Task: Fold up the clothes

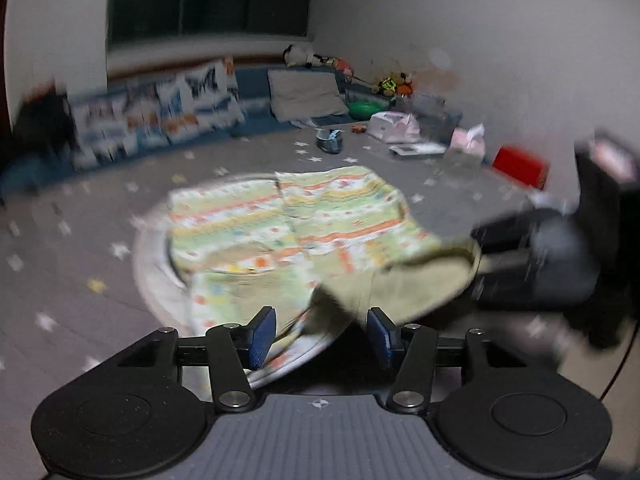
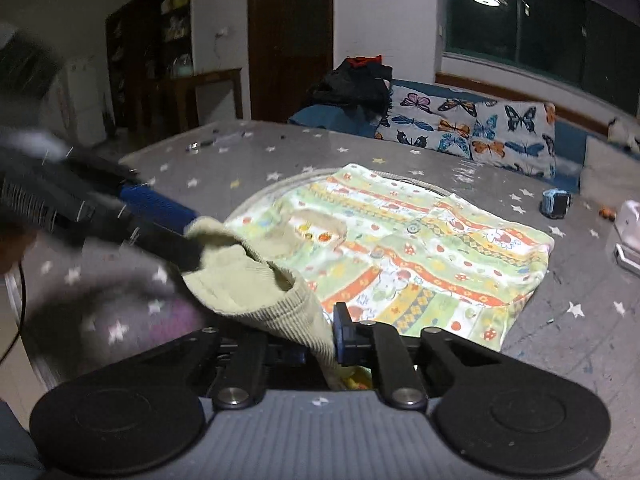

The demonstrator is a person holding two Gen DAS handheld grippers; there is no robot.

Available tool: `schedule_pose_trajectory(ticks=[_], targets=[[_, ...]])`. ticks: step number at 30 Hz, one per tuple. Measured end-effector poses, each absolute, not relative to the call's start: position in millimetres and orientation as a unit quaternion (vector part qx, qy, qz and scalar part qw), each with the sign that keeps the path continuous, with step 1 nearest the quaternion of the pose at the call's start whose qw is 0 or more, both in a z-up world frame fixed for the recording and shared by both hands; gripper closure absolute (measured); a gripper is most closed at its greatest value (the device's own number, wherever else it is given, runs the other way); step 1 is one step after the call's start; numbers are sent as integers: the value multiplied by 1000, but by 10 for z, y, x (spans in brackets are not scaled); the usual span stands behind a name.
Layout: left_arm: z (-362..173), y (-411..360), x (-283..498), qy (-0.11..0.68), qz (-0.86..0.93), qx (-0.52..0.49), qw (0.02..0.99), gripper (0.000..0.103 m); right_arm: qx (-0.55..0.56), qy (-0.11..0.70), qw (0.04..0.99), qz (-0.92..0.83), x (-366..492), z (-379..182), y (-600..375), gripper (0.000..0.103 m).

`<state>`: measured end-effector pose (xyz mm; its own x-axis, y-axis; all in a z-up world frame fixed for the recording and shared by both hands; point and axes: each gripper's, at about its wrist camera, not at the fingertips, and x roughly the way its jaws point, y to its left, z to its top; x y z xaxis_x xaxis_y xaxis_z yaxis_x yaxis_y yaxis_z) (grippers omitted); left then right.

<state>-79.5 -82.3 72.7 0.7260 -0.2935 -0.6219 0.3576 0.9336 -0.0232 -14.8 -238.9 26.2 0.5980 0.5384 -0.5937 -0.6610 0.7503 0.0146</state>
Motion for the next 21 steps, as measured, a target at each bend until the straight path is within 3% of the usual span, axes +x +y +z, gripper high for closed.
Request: schedule_pose_trajectory(ticks=[15, 18, 20, 21], targets=[[196, -1094, -797, 235, -117, 317, 911, 51, -92, 289, 895, 326, -62, 357, -2366, 93], [161, -1098, -834, 215, -141, 351, 901, 69, -91, 287, 897, 324, -88, 350, -2365, 93], [123, -1085, -811, 223, -152, 355, 895, 90, -90, 286, 897, 323, -105, 345, -2364, 93], [106, -1077, -797, 229, -156, 354, 893, 92, -89, 286, 898, 323, -113, 342, -2363, 94]])
